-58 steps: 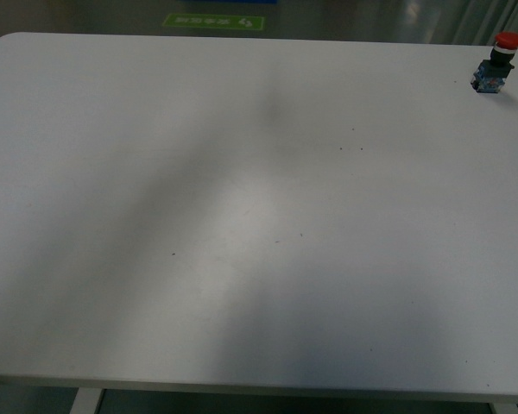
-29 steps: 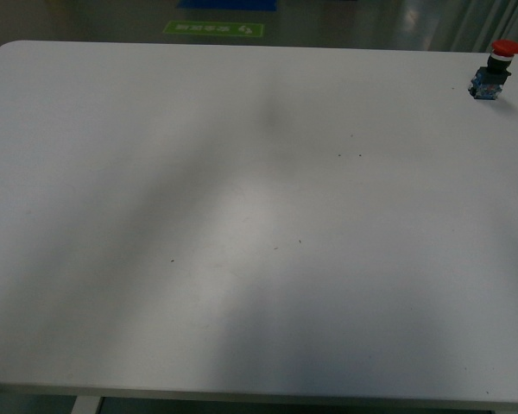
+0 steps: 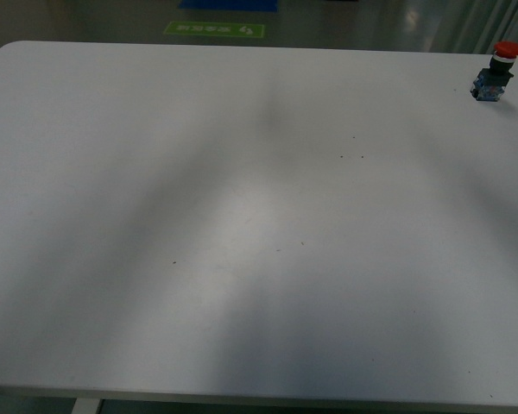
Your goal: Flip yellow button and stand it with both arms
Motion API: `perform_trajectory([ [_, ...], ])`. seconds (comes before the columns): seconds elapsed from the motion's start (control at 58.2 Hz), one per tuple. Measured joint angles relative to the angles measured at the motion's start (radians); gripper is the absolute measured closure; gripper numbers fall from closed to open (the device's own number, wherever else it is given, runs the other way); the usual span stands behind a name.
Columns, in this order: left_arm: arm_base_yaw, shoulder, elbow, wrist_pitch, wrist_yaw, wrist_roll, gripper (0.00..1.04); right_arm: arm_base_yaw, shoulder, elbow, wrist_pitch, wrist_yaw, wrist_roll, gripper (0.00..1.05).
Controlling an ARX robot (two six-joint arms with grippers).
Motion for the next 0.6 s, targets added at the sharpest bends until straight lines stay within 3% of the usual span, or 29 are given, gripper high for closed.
perform_trajectory([
  [0.601, 0.0, 0.0, 0.0, 0.0, 0.0, 0.003, 0.7, 0.058, 0.196, 0.256, -0.07, -0.031, 0.093, 0.07],
])
